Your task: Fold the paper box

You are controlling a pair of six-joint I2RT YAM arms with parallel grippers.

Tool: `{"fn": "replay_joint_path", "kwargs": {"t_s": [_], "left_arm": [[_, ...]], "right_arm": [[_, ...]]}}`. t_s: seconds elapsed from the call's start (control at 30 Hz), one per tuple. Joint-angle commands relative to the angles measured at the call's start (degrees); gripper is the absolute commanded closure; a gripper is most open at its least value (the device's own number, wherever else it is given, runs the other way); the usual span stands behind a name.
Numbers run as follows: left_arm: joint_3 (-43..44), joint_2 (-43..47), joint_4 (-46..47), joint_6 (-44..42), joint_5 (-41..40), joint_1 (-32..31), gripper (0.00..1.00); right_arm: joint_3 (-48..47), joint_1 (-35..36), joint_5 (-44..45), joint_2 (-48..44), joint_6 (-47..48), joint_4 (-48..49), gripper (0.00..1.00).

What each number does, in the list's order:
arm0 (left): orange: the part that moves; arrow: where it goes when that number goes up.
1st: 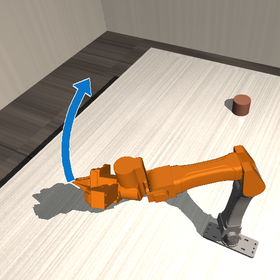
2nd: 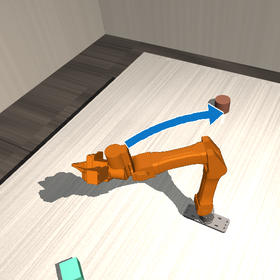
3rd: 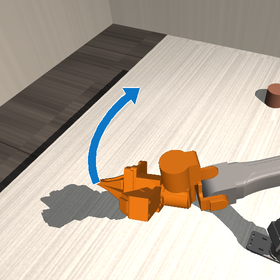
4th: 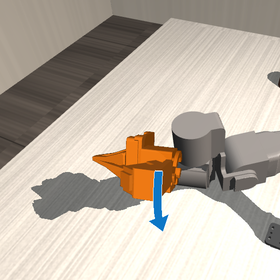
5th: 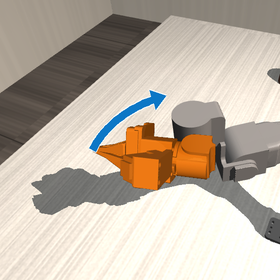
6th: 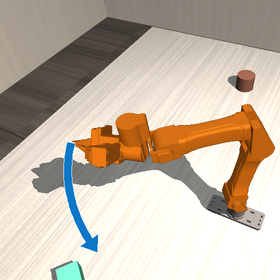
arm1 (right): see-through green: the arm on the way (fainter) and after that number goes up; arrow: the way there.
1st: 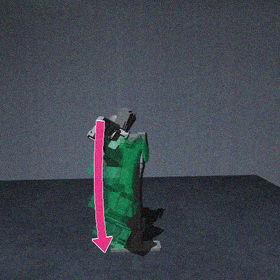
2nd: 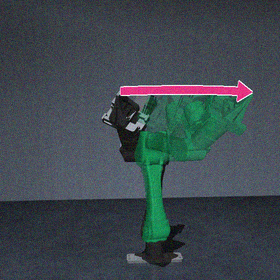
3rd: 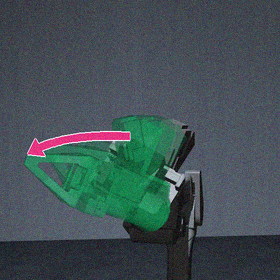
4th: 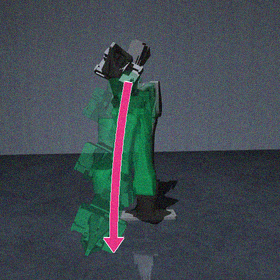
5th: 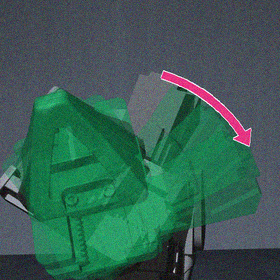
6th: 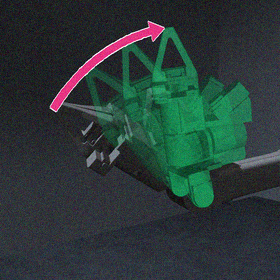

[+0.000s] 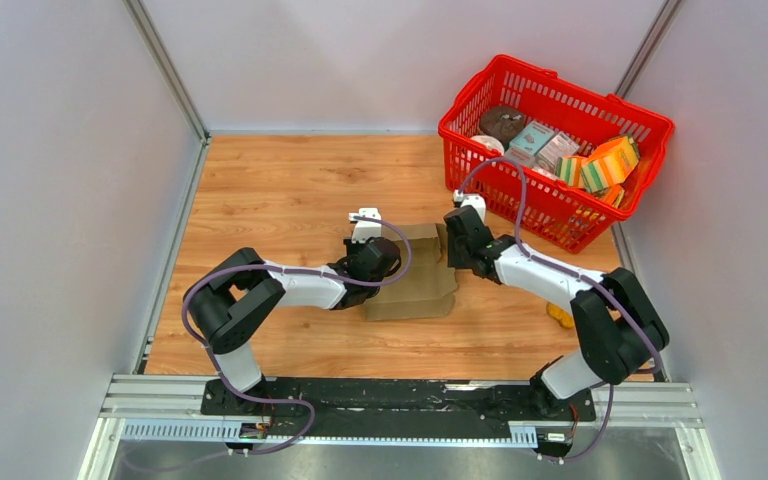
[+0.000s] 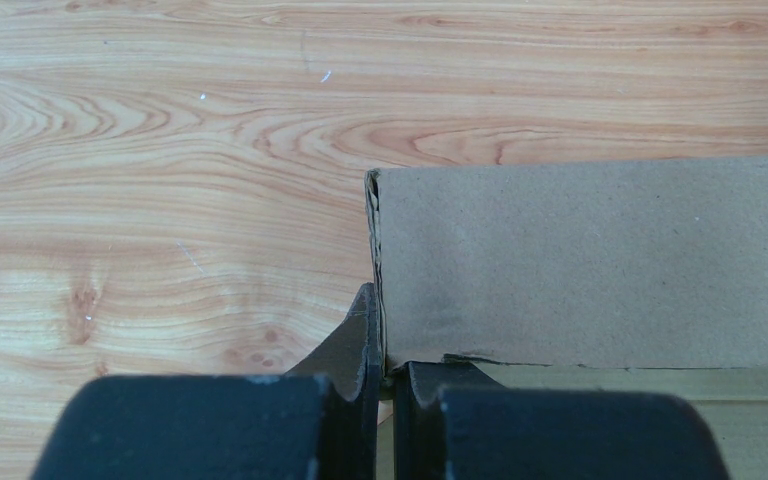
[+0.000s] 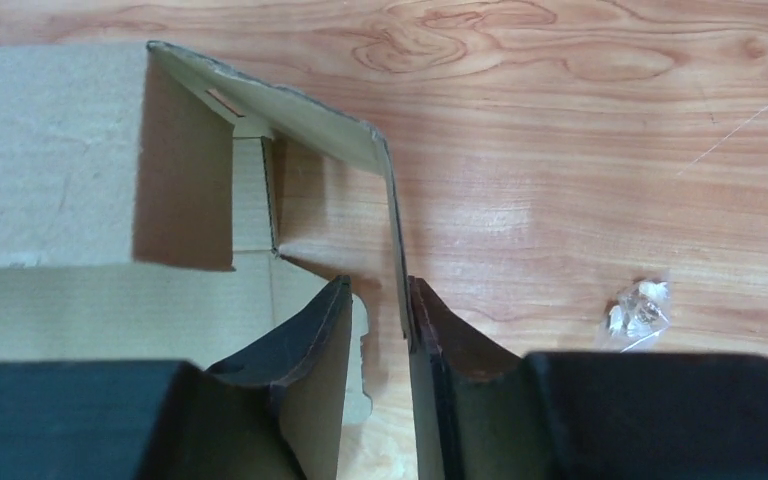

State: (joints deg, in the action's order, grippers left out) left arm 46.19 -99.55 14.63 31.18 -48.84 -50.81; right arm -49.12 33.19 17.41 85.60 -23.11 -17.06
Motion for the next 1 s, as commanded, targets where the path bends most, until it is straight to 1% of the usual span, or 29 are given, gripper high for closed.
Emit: {"fn": "replay_joint_path", "kwargs": {"t_s": [0.0,0.03,0.1,0.13,0.27,0.37,0.63,0.73,0.83,0.9,0.97], "left_arm": [[0.6,0.7,0.1,0.4,-0.4,0.1,1.0],[0.6,0.7,0.1,0.4,-0.4,0.0,1.0],[0.7,0.5,0.0,0.4,-0.4,0.1,1.0],[0.7,0.5,0.1,0.4,-0.4,0.0,1.0],[0.8,0.4,0.0,0.2,-0.2,0.1,1.0],[0.8,0.5,0.0,0.2,-0.1,0.0,1.0],[0.7,0.6,0.0,0.2,0.0,0.0,1.0],[0.7,0.7,0.0,0.2,0.0,0.0,1.0],[0.6,0.8,-0.1,0.4,0.0,0.0,1.0],[0.5,0.8,-0.1,0.4,-0.2,0.0,1.0],[0.4,0.9,0.0,0.5,-0.2,0.0,1.0]], "right_arm": [[-2.8,0.2,4.0,1.8,1.9,2.9,0.73],[-2.8,0.4,4.5,1.7,1.9,3.0,0.78],[-3.1,1.2,5.4,1.4,2.1,2.6,0.82],[-3.5,1.5,5.4,1.0,2.1,1.7,0.86],[-5.5,3.5,6.9,-0.3,1.3,-1.9,0.94],[-7.2,4.0,4.5,-0.9,-1.3,-4.8,1.0],[-9.3,4.7,-0.2,-0.4,-9.1,-8.4,1.0],[-7.7,5.0,-3.5,0.3,-11.9,-5.0,1.0],[-6.5,5.5,-8.5,3.2,-12.7,-1.3,1.0],[-6.3,6.4,-8.8,4.2,-12.0,-0.2,0.99],[-6.5,7.0,-7.3,4.6,-11.1,-0.9,0.97]]}}
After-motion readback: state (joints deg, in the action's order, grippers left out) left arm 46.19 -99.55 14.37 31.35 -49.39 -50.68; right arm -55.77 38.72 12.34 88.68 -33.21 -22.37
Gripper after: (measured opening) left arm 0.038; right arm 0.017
